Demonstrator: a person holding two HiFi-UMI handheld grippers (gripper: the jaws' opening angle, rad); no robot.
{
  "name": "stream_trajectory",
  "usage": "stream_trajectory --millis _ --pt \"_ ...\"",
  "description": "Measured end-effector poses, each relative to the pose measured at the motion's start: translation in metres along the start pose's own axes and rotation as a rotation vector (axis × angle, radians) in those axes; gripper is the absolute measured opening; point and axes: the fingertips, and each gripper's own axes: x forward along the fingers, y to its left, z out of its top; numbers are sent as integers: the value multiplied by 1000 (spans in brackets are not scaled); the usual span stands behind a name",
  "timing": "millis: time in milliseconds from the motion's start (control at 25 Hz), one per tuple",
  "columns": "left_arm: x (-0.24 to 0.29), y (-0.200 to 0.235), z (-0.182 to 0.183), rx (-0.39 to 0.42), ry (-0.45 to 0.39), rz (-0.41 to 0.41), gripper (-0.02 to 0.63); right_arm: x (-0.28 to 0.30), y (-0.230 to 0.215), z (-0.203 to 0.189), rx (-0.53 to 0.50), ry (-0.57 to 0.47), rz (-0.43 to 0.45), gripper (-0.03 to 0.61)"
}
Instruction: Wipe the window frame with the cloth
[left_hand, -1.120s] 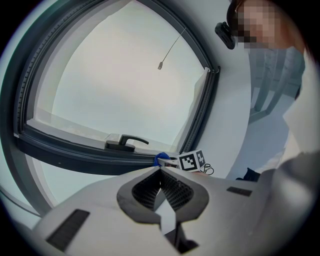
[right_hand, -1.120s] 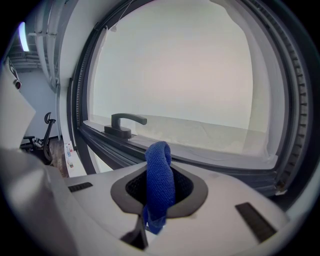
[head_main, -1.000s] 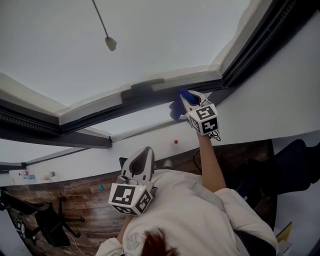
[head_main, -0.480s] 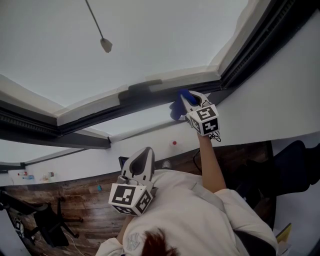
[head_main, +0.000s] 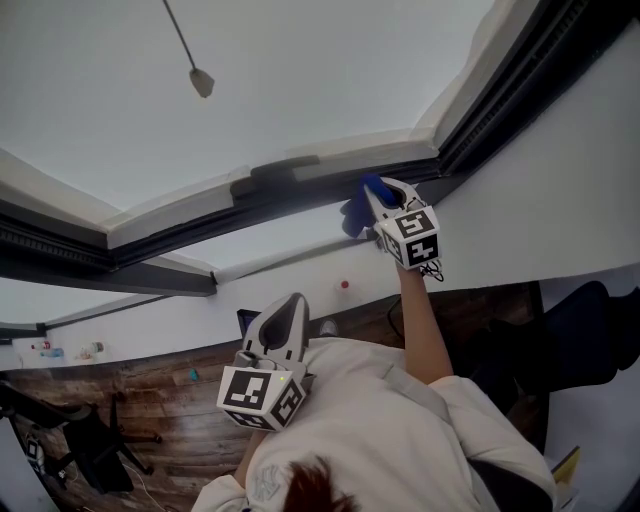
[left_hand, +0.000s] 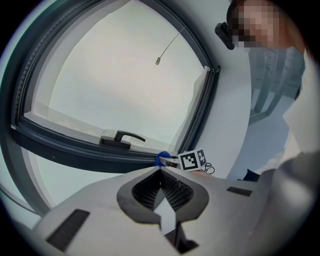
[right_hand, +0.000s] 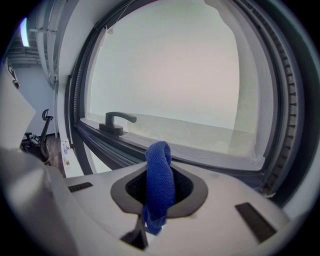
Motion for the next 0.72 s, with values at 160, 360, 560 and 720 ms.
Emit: stream_trajectory --millis 160,360,560,720 --pt "-1 1 0 -2 -7 8 5 -1 -1 -1 1 0 0 49" --pt "-4 1 0 -1 -7 17 5 -3 -6 -2 7 -4 -8 49" --pt "-6 3 0 2 -8 30 5 -5 -15 -5 19 -7 -24 49" --pt "-6 2 1 7 -12 32 5 -8 -23 -7 24 -5 -40 49"
